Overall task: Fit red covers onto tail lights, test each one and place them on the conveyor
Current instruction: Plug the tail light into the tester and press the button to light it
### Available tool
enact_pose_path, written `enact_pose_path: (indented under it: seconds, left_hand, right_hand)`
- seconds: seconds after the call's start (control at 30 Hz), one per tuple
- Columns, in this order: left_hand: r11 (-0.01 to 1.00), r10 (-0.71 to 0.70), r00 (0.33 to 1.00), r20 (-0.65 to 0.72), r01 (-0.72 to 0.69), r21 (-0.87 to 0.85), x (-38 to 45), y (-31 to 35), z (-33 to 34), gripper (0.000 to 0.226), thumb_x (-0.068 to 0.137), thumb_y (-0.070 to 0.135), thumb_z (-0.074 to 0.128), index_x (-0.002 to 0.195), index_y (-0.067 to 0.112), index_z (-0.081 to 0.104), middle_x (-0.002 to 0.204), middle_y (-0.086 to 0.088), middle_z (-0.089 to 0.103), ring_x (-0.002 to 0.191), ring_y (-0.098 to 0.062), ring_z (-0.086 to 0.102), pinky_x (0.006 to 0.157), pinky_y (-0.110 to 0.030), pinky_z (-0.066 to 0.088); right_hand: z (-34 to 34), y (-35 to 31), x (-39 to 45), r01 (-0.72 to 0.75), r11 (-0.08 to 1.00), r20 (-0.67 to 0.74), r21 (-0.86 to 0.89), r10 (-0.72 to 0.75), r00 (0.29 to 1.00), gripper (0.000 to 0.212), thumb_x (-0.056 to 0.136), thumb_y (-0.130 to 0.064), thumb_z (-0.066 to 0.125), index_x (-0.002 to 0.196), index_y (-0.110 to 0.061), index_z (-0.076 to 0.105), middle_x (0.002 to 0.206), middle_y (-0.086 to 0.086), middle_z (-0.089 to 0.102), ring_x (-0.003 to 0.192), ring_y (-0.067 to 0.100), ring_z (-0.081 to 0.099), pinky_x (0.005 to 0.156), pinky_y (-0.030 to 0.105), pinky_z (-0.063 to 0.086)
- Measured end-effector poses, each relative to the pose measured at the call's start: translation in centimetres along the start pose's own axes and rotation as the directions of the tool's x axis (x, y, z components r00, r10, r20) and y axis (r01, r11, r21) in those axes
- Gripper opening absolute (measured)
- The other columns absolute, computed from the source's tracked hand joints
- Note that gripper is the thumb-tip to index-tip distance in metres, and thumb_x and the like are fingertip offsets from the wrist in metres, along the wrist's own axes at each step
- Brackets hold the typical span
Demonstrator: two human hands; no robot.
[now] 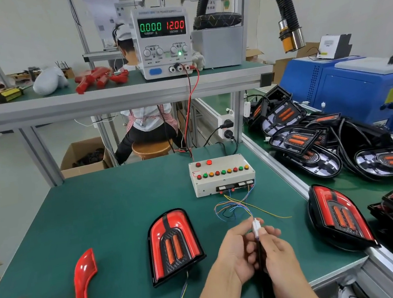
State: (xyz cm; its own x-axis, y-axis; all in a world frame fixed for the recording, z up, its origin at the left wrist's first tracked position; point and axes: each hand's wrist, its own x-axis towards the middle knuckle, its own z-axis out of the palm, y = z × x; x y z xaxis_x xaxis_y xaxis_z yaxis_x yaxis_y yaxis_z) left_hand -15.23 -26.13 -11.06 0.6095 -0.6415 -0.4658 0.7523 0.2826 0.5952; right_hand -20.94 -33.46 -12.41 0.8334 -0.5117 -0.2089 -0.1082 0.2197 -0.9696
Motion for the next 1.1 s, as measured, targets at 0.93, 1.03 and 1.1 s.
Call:
enact_pose_path:
  seconds: [0.93,1.03,1.1]
  left_hand:
    - [0.995,-0.078,0.995,-0.061,0.081,0.056,0.1,0.2,0.4,0.030,0.086,0.036,0.066,0.064,0.020,0.077,0.098,-0.013,0.079,0.034,-0.004,0.035,0.034,-0.017,0.018]
    - [0.993,-0.088,0.994,-0.060,0.092,0.068,-0.3,0.2,0.6,0.030,0.083,0.037,0.067,0.063,0.019,0.078,0.094,-0.010,0.079,0.036,-0.004,0.034,0.035,-0.017,0.017]
    - [0.994,-0.090,0.995,-0.049,0.093,0.055,-0.6,0.3,0.5,0.029,0.083,0.038,0.067,0.064,0.019,0.078,0.094,-0.009,0.078,0.035,-0.004,0.032,0.034,-0.018,0.017]
  right_hand:
    - [-0.3,-0.4,-0.5,-0.013,0.998,-0.019,0.065,0.015,1.000,0.044,0.104,-0.025,0.053,0.072,-0.010,0.079,0.059,0.015,0.066,0.046,0.019,0.059,0.041,0.024,0.048]
    - [-0.4,-0.2,-0.5,-0.004,0.999,-0.029,0.037,0.005,1.000,0.045,0.104,-0.023,0.050,0.073,-0.013,0.080,0.062,0.016,0.069,0.047,0.019,0.061,0.041,0.024,0.048]
    - [-0.4,-0.5,-0.5,-0.031,0.999,-0.011,0.033,0.031,0.999,0.045,0.104,-0.022,0.050,0.073,-0.012,0.080,0.060,0.016,0.067,0.045,0.020,0.059,0.040,0.026,0.047]
